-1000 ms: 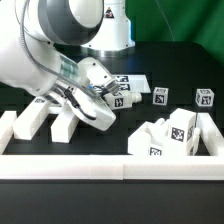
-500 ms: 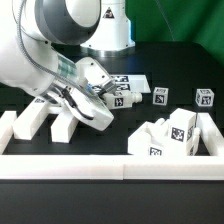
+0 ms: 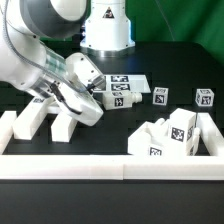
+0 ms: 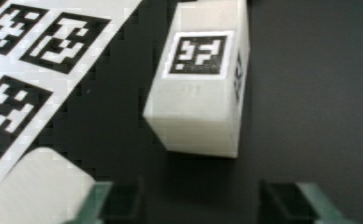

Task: Assemble chair

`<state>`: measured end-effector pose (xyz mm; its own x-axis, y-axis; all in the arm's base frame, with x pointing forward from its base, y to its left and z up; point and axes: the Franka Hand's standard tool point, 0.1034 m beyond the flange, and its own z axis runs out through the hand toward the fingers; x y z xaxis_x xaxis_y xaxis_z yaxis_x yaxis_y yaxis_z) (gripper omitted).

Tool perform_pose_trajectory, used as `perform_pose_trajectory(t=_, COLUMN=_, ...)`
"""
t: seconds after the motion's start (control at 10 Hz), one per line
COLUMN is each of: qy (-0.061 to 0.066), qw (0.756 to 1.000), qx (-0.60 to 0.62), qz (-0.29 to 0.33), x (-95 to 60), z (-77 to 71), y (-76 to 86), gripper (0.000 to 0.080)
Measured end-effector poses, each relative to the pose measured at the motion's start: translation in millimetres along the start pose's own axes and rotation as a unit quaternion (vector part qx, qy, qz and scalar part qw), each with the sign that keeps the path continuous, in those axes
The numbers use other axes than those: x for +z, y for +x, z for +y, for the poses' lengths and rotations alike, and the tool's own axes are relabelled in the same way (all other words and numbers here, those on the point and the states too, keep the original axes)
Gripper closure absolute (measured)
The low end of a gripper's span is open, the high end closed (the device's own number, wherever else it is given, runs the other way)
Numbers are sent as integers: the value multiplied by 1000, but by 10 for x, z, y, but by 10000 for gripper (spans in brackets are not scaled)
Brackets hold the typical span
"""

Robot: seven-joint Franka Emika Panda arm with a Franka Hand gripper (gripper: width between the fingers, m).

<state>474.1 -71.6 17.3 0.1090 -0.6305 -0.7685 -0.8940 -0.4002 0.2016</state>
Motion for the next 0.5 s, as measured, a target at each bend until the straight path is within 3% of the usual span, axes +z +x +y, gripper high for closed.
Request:
perform_pose_trajectory(t=0.2, qy=8, qw=1000, qx=11, qz=-3, x=-47, z=126, y=2, gripper=221)
perform_pose_trajectory(t=0.5, qy=8, qw=1000, qx=19, qz=-3, x=-28, z=161, y=-4, gripper=153)
